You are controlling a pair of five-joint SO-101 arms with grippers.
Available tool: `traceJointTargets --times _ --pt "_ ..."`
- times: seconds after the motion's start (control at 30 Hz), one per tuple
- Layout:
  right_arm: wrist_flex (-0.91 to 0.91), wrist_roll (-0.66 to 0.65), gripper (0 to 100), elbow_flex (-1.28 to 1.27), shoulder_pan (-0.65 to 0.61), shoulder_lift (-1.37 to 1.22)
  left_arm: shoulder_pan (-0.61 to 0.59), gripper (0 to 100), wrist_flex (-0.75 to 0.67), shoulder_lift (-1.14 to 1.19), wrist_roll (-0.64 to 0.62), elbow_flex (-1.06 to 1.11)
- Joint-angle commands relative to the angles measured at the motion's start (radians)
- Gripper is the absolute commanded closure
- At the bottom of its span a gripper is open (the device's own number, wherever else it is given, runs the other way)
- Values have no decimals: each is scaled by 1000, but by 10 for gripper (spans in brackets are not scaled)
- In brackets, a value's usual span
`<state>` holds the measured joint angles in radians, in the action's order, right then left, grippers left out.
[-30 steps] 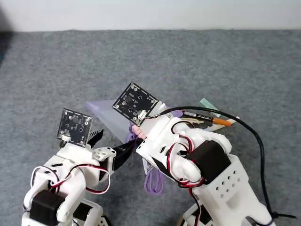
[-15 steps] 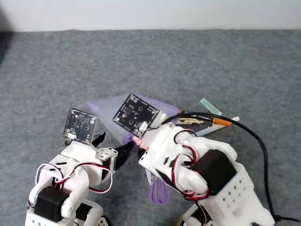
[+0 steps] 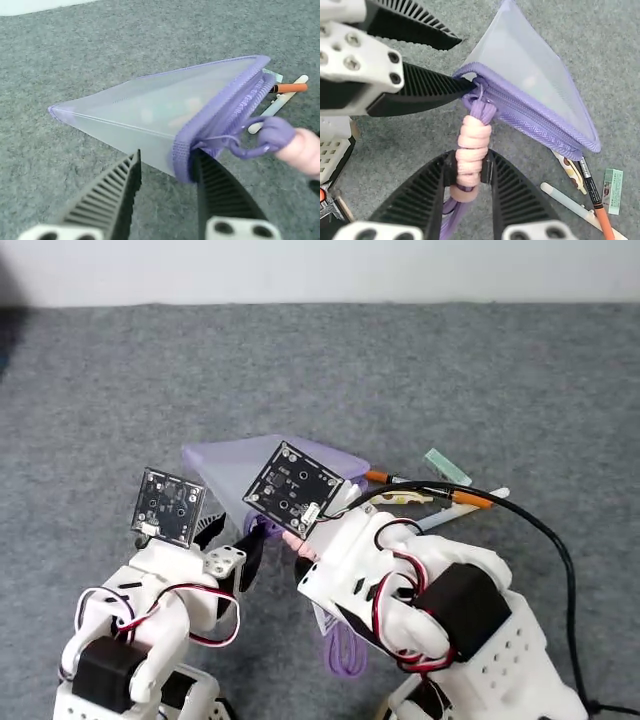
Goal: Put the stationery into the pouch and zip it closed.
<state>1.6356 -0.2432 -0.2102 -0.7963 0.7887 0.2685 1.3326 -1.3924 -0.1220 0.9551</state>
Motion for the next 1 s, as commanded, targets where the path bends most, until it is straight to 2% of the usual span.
traceJointTargets --times 0.0,0.2,0.43,0.63,0.87,0.97 --pt "4 5 991 14 -18 56 -3 886 -18 18 12 -1" --pt "64 9 991 11 -79 87 2 977 -54 17 12 74" --pt "59 9 991 12 -77 88 2 987 -132 17 11 116" --pt "105 9 991 8 -74 127 -6 988 -114 21 8 116" --pt "154 -2 991 5 71 223 -8 988 -55 17 5 110" --pt "154 -51 991 5 153 254 -8 988 -51 17 5 110"
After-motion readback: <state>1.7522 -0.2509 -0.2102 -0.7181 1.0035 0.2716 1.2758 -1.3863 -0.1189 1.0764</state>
